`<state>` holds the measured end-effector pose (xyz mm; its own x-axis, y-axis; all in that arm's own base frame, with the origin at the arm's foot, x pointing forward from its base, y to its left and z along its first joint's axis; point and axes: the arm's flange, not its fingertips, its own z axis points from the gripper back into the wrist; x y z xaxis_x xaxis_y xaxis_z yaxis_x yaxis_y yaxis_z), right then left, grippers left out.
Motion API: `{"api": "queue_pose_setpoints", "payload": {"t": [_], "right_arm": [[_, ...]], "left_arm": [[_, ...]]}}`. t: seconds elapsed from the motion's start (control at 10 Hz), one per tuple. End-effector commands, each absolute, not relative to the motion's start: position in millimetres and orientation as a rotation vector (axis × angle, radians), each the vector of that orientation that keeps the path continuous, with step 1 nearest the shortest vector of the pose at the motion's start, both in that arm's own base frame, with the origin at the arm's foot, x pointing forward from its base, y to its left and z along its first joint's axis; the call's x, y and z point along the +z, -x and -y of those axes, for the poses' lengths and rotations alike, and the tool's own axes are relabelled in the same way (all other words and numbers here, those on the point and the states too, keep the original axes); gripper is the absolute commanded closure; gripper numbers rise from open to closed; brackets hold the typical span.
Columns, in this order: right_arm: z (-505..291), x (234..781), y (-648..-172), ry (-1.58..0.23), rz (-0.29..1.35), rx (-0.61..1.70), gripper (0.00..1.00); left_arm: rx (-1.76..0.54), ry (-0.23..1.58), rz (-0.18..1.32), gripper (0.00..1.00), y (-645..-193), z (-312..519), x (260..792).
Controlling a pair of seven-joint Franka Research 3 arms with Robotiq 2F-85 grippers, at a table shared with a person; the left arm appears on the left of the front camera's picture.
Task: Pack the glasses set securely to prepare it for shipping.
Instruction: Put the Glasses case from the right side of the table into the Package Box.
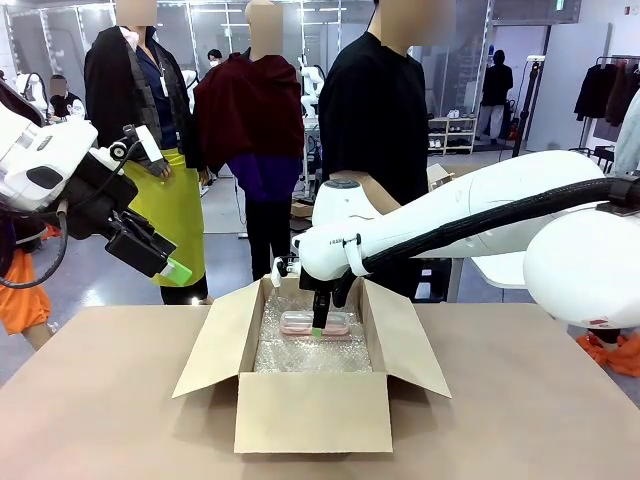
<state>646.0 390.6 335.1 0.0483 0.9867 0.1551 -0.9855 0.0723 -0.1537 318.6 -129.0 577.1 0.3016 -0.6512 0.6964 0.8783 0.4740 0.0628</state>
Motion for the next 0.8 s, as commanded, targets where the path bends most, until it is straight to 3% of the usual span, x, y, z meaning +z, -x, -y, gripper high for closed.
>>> {"api": "queue_pose_setpoints", "payload": {"t": [0.0, 0.3, 0.7], "right_arm": [[-390.6, 335.1, -646.0, 0.006, 0.242, 1.503, 0.0], [-365.9, 419.5, -601.7, 0.028, 0.167, 1.372, 0.0], [-317.1, 456.5, -557.9, 0.075, 0.208, 1.173, 0.0]], "left_arm": [[-1.062, 0.376, 0.728, 0.0, -317.2, 126.3, 578.0], [-1.062, 0.376, 0.728, 0.0, -317.2, 126.3, 578.0], [-1.062, 0.376, 0.728, 0.0, -317.2, 126.3, 578.0]]}}
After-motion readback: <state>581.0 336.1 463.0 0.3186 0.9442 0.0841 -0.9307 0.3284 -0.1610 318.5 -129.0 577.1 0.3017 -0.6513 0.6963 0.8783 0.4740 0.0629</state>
